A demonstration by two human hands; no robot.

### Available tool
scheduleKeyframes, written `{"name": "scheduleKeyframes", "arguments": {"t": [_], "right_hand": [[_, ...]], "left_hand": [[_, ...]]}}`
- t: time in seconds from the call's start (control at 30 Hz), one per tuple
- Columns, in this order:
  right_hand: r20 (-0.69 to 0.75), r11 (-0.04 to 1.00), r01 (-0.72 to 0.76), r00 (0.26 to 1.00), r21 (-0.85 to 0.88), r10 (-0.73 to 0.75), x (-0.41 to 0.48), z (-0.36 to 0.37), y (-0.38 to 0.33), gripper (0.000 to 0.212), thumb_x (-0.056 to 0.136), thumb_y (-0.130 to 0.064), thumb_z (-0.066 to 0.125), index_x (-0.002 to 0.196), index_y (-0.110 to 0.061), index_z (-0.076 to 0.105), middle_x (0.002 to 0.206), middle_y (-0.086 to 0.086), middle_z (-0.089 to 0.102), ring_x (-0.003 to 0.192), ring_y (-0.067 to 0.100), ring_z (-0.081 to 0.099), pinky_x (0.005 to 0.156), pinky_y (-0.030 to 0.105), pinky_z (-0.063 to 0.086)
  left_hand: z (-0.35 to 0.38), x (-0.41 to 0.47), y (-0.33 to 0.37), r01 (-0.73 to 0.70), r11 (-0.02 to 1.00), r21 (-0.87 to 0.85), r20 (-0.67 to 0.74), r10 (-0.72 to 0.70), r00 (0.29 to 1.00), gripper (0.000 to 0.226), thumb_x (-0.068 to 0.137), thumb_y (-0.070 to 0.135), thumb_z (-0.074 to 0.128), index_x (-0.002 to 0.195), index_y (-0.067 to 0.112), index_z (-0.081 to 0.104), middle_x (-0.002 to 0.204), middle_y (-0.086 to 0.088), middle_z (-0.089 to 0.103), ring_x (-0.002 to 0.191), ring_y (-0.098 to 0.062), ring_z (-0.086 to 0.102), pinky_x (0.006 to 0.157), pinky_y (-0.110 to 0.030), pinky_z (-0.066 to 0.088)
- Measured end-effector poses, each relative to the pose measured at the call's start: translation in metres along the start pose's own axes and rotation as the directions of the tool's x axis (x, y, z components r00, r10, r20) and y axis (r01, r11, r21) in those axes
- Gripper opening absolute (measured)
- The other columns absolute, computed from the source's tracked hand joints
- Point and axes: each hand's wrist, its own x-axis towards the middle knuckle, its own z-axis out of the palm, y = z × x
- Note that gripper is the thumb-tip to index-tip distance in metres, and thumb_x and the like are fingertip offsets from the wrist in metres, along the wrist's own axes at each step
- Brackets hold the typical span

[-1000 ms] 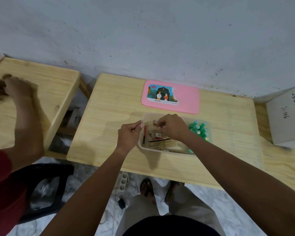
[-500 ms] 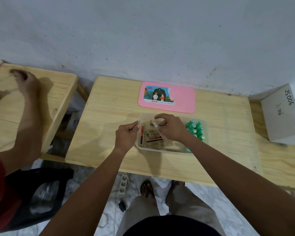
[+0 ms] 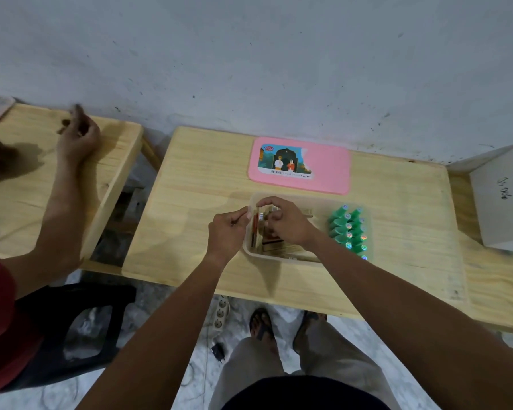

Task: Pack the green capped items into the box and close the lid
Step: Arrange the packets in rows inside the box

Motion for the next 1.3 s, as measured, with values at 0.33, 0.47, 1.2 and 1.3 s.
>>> {"name": "scheduleKeyframes", "arguments": {"t": [0.33, 0.47, 1.2, 1.3], "right_hand": [[-0.169, 0.980, 0.010, 0.985, -0.196, -0.044, 0.010, 0.012, 0.004, 0.028, 0.072, -0.012, 0.080, 0.089, -0.024, 0.061, 0.059, 0.000, 0.058, 0.051, 0.012, 0.049, 0.052, 0.023, 0.045], [-0.139, 0.960, 0.047, 0.986, -0.274, -0.088, 0.009, 0.014, 0.004, 0.031, 0.069, -0.011, 0.072, 0.089, -0.029, 0.058, 0.064, 0.004, 0.062, 0.055, 0.015, 0.052, 0.058, 0.026, 0.046], [-0.092, 0.746, 0.066, 0.981, -0.662, -0.169, 0.011, 0.012, 0.010, 0.036, 0.084, -0.023, 0.067, 0.117, -0.029, 0.055, 0.097, 0.007, 0.074, 0.090, 0.031, 0.066, 0.072, 0.041, 0.056], [-0.061, 0.735, 0.084, 0.984, -0.673, -0.168, 0.012, 0.009, 0.013, 0.036, 0.084, -0.023, 0.066, 0.116, -0.029, 0.052, 0.097, 0.006, 0.074, 0.090, 0.032, 0.065, 0.071, 0.040, 0.055]], "left_hand": [[-0.001, -0.001, 0.002, 0.004, 1.000, -0.003, 0.006, -0.004, 1.000, 0.026, 0.092, 0.028, 0.066, 0.116, 0.022, 0.072, 0.104, -0.011, 0.074, 0.105, -0.018, 0.063, 0.082, -0.040, 0.058], [-0.002, -0.002, 0.004, 0.018, 1.000, -0.013, 0.018, -0.018, 1.000, 0.027, 0.092, 0.028, 0.066, 0.117, 0.019, 0.072, 0.107, -0.013, 0.074, 0.111, -0.024, 0.064, 0.090, -0.043, 0.057], [0.000, 0.000, -0.002, 0.023, 0.999, -0.040, 0.025, -0.022, 0.999, 0.025, 0.092, 0.028, 0.066, 0.115, 0.022, 0.072, 0.107, -0.002, 0.075, 0.108, -0.016, 0.067, 0.088, -0.045, 0.058], [0.000, 0.001, -0.003, 0.022, 0.999, -0.028, 0.025, -0.022, 0.999, 0.025, 0.092, 0.029, 0.066, 0.116, 0.023, 0.072, 0.106, -0.004, 0.076, 0.108, -0.017, 0.067, 0.088, -0.044, 0.058]]}}
